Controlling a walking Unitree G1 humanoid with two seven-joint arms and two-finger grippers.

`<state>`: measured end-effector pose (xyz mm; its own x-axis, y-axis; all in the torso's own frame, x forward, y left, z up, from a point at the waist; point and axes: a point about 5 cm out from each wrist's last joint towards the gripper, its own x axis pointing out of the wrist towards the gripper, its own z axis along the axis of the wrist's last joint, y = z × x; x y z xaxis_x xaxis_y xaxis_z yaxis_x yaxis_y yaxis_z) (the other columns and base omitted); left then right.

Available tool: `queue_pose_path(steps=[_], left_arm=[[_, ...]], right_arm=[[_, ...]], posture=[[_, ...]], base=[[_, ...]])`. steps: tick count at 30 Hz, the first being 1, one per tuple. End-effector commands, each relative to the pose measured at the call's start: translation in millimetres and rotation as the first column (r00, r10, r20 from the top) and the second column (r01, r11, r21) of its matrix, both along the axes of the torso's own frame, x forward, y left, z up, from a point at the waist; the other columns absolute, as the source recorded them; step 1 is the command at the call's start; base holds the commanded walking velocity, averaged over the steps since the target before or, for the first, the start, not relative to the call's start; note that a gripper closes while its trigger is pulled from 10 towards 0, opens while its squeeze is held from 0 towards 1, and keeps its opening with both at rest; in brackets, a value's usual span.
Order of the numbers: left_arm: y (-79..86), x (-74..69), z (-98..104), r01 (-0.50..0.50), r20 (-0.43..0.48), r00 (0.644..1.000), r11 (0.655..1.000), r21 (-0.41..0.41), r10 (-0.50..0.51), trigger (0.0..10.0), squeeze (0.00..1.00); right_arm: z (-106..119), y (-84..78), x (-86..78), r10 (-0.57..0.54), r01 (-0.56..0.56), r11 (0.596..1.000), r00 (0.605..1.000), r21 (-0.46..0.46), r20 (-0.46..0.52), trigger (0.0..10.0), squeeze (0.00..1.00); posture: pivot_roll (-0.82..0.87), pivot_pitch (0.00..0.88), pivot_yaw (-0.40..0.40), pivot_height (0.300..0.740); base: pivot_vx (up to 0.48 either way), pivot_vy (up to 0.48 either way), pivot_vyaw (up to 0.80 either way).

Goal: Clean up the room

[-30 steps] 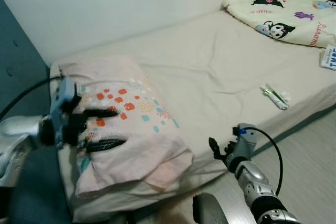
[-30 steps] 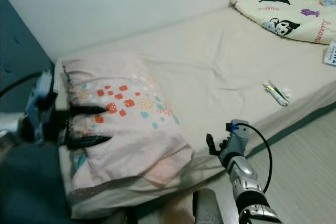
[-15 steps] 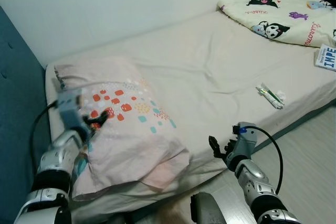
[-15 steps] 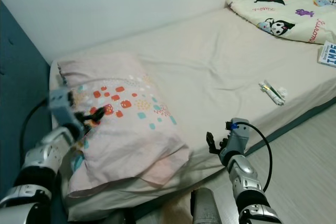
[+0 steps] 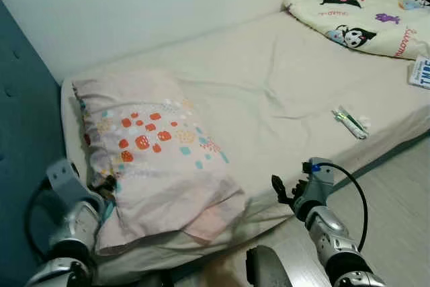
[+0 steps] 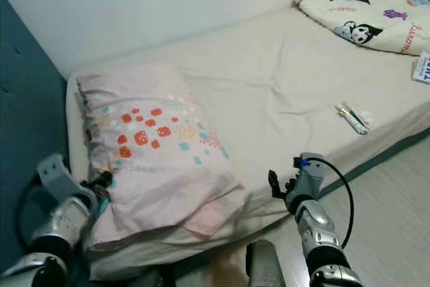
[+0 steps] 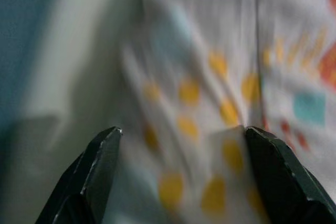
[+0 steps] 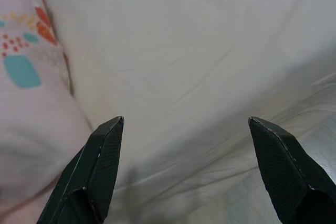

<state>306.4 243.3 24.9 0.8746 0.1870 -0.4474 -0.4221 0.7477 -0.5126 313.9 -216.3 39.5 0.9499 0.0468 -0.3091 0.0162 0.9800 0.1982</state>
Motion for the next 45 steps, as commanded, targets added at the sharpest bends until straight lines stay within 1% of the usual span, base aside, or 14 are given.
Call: queue_pose_path(steps=[1,3,12,14,17,20,21,22,28,37,39,40,41,45], left_arm=[[-3.0,-4.5,-7,-0.003,-0.009,1.000,0.999,-0.041,0.002,10.0,0.00],[-15.1,-3.7,-11,-0.018,-0.007,1.000,0.997,-0.069,0.018,10.0,0.00],[-22.4,4.0,-5,-0.019,0.045,0.999,0.992,-0.125,0.025,10.0,0.00],[-27.6,10.1,1,0.007,0.107,0.994,0.982,-0.189,0.013,10.0,0.00],[-41.6,27.2,25,0.136,0.346,0.938,0.915,-0.380,0.004,10.0,0.00],[-47.2,31.6,33,0.199,0.419,0.908,0.887,-0.416,-0.007,10.0,0.00],[-52.3,35.2,40,0.255,0.477,0.879,0.864,-0.434,-0.020,5.5,0.00],[-56.4,37.7,45,0.295,0.515,0.857,0.845,-0.446,-0.028,0.0,0.00],[-64.4,41.6,53,0.365,0.566,0.822,0.821,-0.440,-0.062,0.0,0.00],[-58.2,46.2,54,0.299,0.499,0.861,0.892,-0.340,-0.098,0.0,0.00],[-55.0,47.4,55,0.276,0.474,0.873,0.917,-0.287,-0.114,0.0,0.00],[-40.5,50.6,60,0.195,0.414,0.904,0.965,-0.177,-0.106,0.0,0.00],[-40.5,50.6,60,0.195,0.414,0.904,0.965,-0.177,-0.106,0.0,0.00],[-8.1,51.3,69,0.049,0.323,0.946,0.999,-0.012,-0.042,0.0,0.00]], right_arm=[[-6,2.2,-4.3,0.000,0.001,1.000,1.000,0.019,-0.023,10.0,0.00],[-7,-0.5,-7.9,0.001,0.000,1.000,1.000,0.014,-0.023,10.0,0.00],[-12,-6.2,-18.3,-0.004,0.004,1.000,0.999,0.004,-0.038,10.0,0.00],[-13,-7.5,-20.8,-0.007,0.007,1.000,0.999,0.003,-0.043,10.0,0.00],[-15,-8.2,-24.9,-0.012,0.012,1.000,0.999,0.004,-0.050,10.0,0.00],[-15,-7.5,-25.7,-0.012,0.012,1.000,0.999,0.004,-0.053,10.0,0.00],[-15,-6.9,-26.4,-0.011,0.011,1.000,0.998,0.004,-0.055,10.0,0.00],[-15,-6.5,-26.9,-0.011,0.011,1.000,0.998,0.004,-0.057,10.0,0.00],[-15,-6.7,-27.0,-0.013,0.013,1.000,0.998,0.006,-0.058,10.0,0.00],[-13,-7.4,-26.4,-0.025,0.025,1.000,0.998,0.009,-0.055,10.0,0.00],[-12,-7.6,-26.0,-0.026,0.027,1.000,0.998,0.009,-0.054,10.0,0.00],[-11,-7.9,-24.6,-0.029,0.029,1.000,0.998,0.008,-0.052,10.0,0.00],[-11,-7.9,-24.6,-0.029,0.029,1.000,0.998,0.008,-0.052,10.0,0.00],[-9,-8.0,-21.7,-0.031,0.031,0.999,0.998,0.007,-0.049,10.0,0.00]], posture=[[-0.21,0.163,0.063,0.621],[-0.23,0.185,0.054,0.621],[-0.25,0.219,0.053,0.621],[-0.25,0.228,0.056,0.621],[-0.25,0.238,0.055,0.621],[-0.24,0.243,0.053,0.621],[-0.24,0.243,0.053,0.621],[-0.24,0.243,0.053,0.621],[-0.24,0.246,0.057,0.621],[-0.24,0.237,0.062,0.621],[-0.24,0.234,0.062,0.621],[-0.24,0.227,0.063,0.621],[-0.24,0.227,0.063,0.621],[-0.23,0.216,0.065,0.621]], base=[[0.000,0.000,0.00],[0.000,0.000,0.00],[0.000,0.000,0.00],[0.000,0.000,0.00],[0.000,0.000,0.00],[0.000,0.000,0.00],[0.000,0.000,0.00],[0.000,0.000,0.00],[0.000,0.000,0.00],[0.000,0.000,0.00],[0.000,0.000,0.00],[0.000,0.000,0.00],[0.000,0.000,0.00],[0.000,0.000,0.00]])
